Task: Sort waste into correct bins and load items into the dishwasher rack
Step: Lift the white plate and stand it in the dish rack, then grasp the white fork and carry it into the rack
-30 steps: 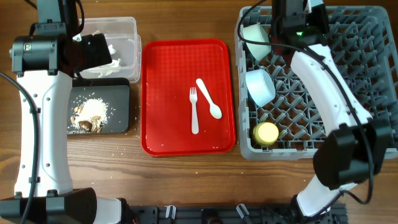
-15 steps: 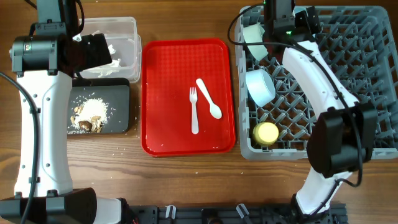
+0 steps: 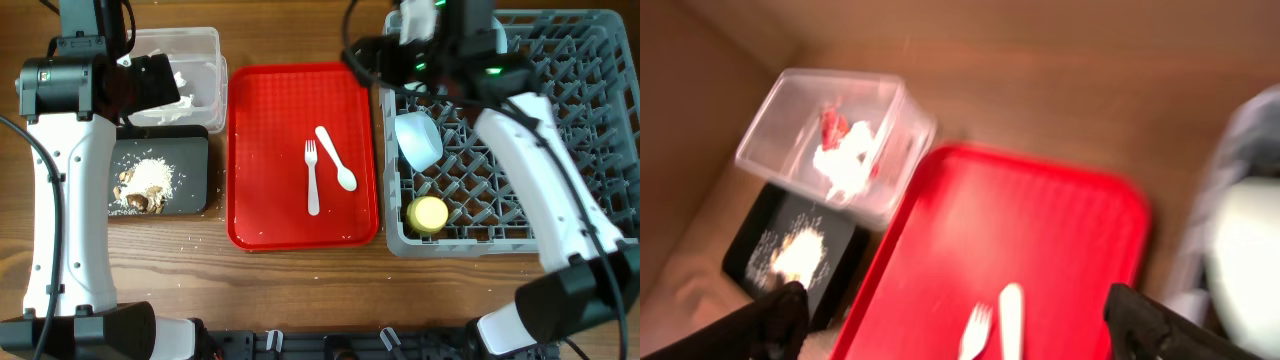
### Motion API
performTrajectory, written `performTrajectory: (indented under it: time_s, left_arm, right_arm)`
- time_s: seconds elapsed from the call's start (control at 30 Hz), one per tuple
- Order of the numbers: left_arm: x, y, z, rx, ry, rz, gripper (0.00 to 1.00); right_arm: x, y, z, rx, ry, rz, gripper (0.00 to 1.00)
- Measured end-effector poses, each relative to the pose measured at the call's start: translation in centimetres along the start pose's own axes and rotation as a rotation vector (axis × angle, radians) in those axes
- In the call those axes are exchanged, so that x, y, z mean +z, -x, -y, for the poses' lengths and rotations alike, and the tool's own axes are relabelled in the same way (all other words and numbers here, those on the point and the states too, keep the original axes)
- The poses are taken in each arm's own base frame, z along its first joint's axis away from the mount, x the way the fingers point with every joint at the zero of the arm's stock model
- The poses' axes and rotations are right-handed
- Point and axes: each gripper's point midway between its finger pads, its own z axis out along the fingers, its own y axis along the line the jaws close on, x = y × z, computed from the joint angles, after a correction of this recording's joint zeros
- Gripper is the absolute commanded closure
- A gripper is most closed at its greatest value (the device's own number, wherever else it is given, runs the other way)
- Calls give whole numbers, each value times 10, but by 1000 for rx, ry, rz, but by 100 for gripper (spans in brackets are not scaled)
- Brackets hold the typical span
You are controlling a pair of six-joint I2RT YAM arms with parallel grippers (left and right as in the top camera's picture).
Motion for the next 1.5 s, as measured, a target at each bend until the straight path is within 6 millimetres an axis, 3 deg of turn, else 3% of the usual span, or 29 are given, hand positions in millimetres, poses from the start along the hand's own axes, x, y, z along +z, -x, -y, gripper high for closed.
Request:
performTrajectory:
  time_s: [0.17,0.3,0.53,0.77,0.83,0.9,1.0,1.07,1.37,1.5]
  left_arm:
    - [0,0,0,0,0,0,0]
    - [0,0,0,0,0,0,0]
    - [0,0,0,0,0,0,0]
    - [0,0,0,0,0,0,0]
    - [0,0,0,0,0,0,0]
    - [0,0,0,0,0,0,0]
    - [0,0,0,0,0,0,0]
    - [0,0,0,0,0,0,0]
    - [0,0,0,0,0,0,0]
    - [0,0,0,0,0,0,0]
  right_arm:
    - [59,-67,-50,-48,15,-213,9]
    - [84,-107,-65,-80,-38,-321,9]
    - [101,-145,-52,-76,-109,-443,9]
    - [104,-145,-48,-75,-129,-440,14]
    - [113,-145,-41,-79,-156,-428,16]
    - [125,-157,-30,-57,-187,-460,19]
    - [148,-188,-10,-3,-239,-542,27]
    - [152,-197,-2,22,-265,-567,32]
    - [160,-222,11,150,-337,-621,53]
    - [165,-232,13,206,-354,-640,72]
